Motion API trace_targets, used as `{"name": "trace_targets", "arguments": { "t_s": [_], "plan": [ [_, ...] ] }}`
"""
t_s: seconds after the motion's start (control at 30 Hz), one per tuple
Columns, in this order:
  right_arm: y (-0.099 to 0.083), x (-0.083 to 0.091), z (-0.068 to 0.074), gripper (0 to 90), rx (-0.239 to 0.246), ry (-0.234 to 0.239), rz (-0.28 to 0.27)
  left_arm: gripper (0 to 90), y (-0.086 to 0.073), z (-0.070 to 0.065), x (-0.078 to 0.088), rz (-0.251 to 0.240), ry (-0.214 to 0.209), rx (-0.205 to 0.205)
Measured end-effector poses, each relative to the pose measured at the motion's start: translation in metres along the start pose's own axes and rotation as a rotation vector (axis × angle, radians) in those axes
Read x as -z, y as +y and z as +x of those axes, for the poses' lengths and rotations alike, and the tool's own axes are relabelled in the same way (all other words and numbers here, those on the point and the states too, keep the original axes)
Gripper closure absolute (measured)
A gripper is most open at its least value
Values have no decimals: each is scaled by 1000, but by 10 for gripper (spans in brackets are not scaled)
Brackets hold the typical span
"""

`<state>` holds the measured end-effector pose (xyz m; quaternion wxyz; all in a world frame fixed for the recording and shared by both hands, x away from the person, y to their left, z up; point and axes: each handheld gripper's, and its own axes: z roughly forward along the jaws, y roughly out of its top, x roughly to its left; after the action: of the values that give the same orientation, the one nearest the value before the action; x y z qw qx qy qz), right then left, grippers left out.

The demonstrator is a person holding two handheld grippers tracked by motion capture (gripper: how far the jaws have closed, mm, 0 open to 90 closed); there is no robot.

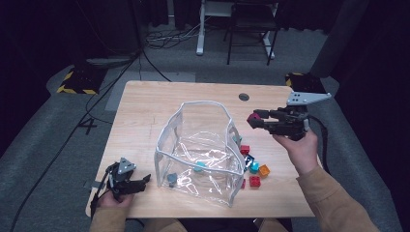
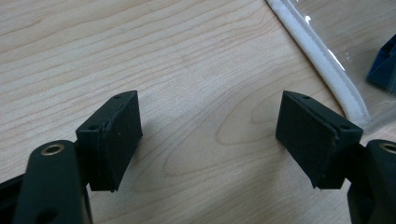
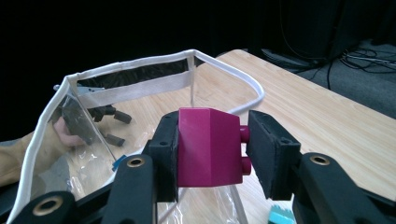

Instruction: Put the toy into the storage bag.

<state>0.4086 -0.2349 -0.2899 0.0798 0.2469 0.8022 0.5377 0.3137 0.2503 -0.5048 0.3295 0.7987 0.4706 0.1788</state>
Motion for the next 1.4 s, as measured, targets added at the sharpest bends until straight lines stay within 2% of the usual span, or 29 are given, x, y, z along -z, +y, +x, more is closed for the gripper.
{"name": "trace_targets", "arguments": {
  "t_s": [0.37, 0.73, 0.97, 1.23, 1.4],
  "plan": [
    [20, -28, 20, 567, 50, 42, 42, 228, 0, 0, 0, 3, -1, 0],
    [28, -54, 33, 567, 78, 79, 70, 228, 0, 0, 0, 3, -1, -1],
    [23, -67, 36, 567, 78, 92, 121, 228, 0, 0, 0, 3, -1, -1],
    [15, -80, 45, 566, 88, 130, 174, 228, 0, 0, 0, 3, -1, -1],
    [8, -88, 51, 567, 97, 148, 224, 228, 0, 0, 0, 3, -1, -1]
  ]
}}
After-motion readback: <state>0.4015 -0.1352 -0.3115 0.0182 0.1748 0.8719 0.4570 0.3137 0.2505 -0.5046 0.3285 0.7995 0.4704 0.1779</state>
